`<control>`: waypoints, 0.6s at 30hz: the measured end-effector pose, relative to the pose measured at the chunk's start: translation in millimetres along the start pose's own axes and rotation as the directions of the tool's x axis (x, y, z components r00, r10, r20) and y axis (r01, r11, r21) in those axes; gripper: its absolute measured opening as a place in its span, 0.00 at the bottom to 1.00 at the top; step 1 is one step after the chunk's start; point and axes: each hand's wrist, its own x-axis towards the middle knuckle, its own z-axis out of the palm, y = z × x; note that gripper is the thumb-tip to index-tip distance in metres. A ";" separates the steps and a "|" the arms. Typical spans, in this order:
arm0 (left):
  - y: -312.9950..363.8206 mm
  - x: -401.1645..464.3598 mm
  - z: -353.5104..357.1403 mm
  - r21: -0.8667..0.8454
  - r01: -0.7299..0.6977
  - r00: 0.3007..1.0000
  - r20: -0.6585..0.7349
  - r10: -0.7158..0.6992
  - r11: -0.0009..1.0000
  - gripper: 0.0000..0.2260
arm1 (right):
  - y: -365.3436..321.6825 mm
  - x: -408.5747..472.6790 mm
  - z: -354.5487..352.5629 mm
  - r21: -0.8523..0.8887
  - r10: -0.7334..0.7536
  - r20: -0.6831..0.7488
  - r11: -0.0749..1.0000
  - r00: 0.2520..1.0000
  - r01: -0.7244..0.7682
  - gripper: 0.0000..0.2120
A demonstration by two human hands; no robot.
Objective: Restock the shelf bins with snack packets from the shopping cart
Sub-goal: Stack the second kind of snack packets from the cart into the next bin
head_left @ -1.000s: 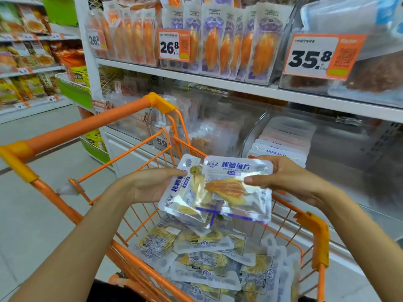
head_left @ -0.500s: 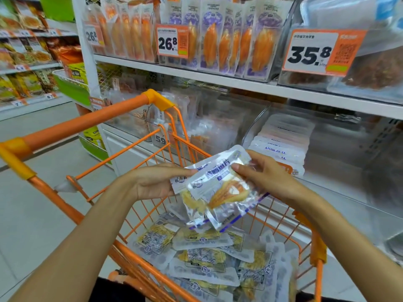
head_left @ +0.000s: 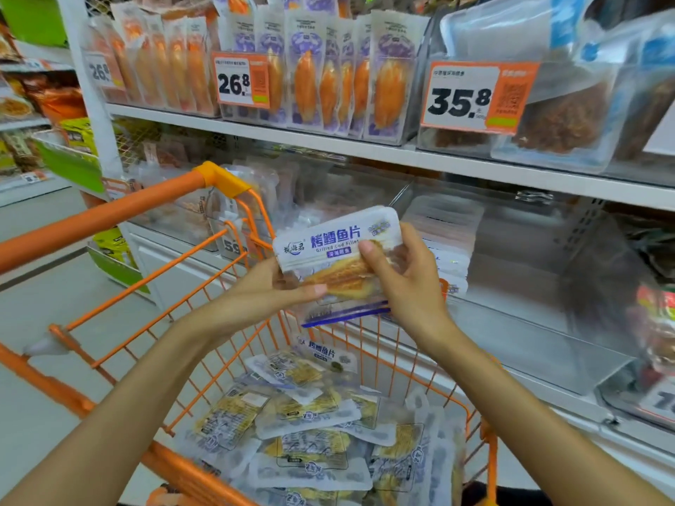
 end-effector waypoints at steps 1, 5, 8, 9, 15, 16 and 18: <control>5.6 4.8 3.4 0.032 -0.057 0.998 -0.026 0.058 0.998 0.23 | -4.1 2.5 -6.6 -0.012 -0.043 0.023 0.999 0.999 0.044 0.06; 20.3 47.3 14.5 0.136 -0.261 0.956 -0.103 0.275 0.956 0.20 | -13.4 16.7 -59.7 -0.332 -0.059 0.242 0.933 0.968 0.140 0.17; 27.7 87.2 26.6 0.241 -0.344 0.927 -0.064 0.369 0.907 0.21 | -2.6 22.2 -98.1 -0.583 -0.072 0.200 0.793 0.977 0.177 0.20; 30.0 99.3 31.4 0.282 -0.366 0.917 -0.051 0.395 0.887 0.21 | 1.4 23.1 -105.9 -0.607 -0.100 0.153 0.776 0.983 0.174 0.19; 35.2 152.2 57.5 0.534 -0.295 0.933 -0.019 0.360 0.792 0.19 | 25.4 37.6 -144.5 -0.584 -0.136 -0.016 0.805 0.991 0.101 0.13; 35.0 158.2 59.6 0.602 -0.277 0.937 -0.005 0.350 0.749 0.18 | 29.5 39.4 -148.3 -0.577 -0.115 -0.010 0.812 0.993 0.088 0.14; 39.7 164.0 61.9 0.702 -0.248 0.938 0.002 0.347 0.667 0.17 | 36.6 41.6 -153.6 -0.547 -0.073 -0.001 0.835 0.997 0.061 0.15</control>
